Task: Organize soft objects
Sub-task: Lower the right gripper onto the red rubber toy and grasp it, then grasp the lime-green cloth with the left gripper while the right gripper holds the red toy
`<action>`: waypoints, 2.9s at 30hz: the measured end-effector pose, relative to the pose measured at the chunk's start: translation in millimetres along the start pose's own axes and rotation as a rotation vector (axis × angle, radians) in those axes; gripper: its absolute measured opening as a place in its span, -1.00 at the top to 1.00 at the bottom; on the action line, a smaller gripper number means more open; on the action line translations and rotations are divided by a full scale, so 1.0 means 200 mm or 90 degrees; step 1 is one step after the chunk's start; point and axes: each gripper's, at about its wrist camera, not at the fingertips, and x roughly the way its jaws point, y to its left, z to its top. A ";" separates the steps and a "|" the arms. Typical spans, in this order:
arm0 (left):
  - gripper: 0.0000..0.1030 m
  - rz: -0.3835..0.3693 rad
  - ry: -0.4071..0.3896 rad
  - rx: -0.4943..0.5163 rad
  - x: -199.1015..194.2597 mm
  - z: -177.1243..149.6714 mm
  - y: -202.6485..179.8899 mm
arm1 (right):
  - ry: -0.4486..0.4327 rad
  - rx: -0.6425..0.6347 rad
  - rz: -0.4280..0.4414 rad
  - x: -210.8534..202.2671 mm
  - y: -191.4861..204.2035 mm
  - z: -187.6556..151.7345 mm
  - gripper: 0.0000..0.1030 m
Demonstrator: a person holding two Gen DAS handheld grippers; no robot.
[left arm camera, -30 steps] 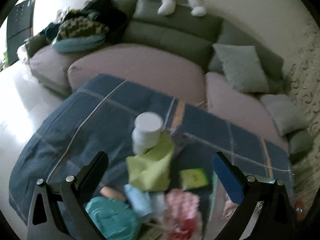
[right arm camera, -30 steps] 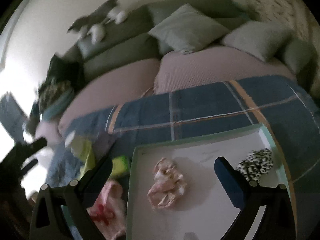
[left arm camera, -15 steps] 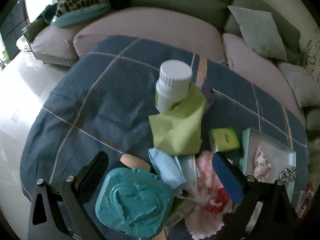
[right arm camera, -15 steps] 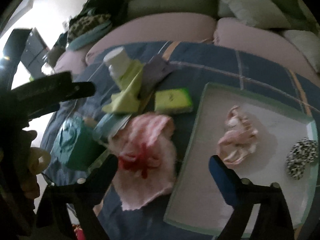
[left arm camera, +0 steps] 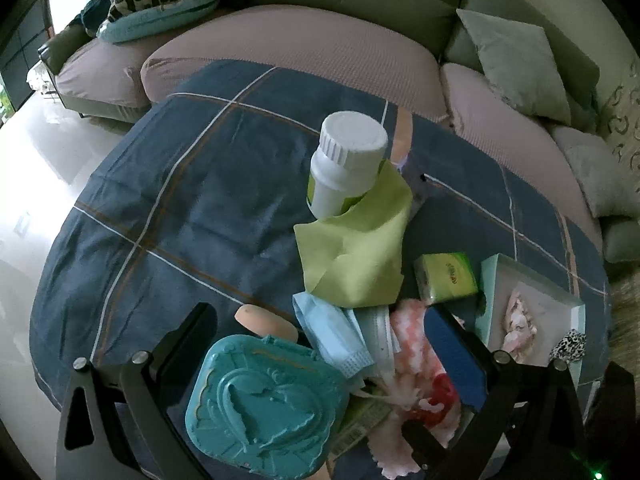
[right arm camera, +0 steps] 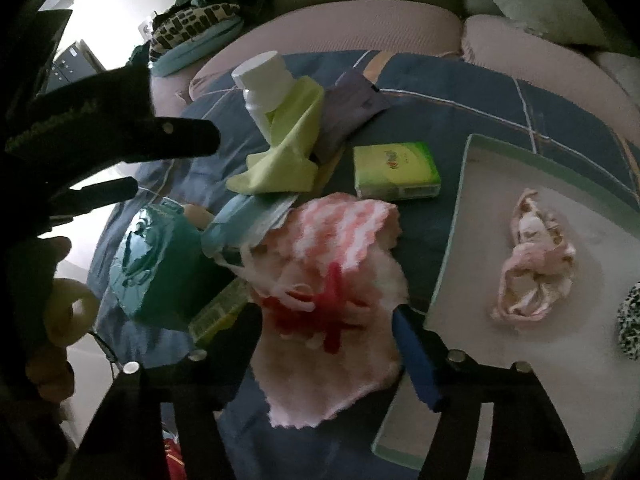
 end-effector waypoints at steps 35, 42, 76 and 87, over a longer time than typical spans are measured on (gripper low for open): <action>-0.99 -0.001 0.022 -0.003 0.10 0.05 -0.04 | -0.089 0.073 -0.001 -0.23 -0.23 0.04 0.03; -0.96 0.016 0.053 0.019 0.20 0.09 -0.13 | -0.091 0.106 -0.007 -0.24 -0.31 0.04 0.03; 0.89 0.050 -0.019 -0.028 0.30 0.27 -0.25 | -0.102 0.185 -0.007 -0.27 -0.49 0.03 0.03; 0.89 0.021 -0.101 -0.025 0.03 0.25 -0.26 | -0.131 0.205 0.003 -0.33 -0.52 0.03 0.03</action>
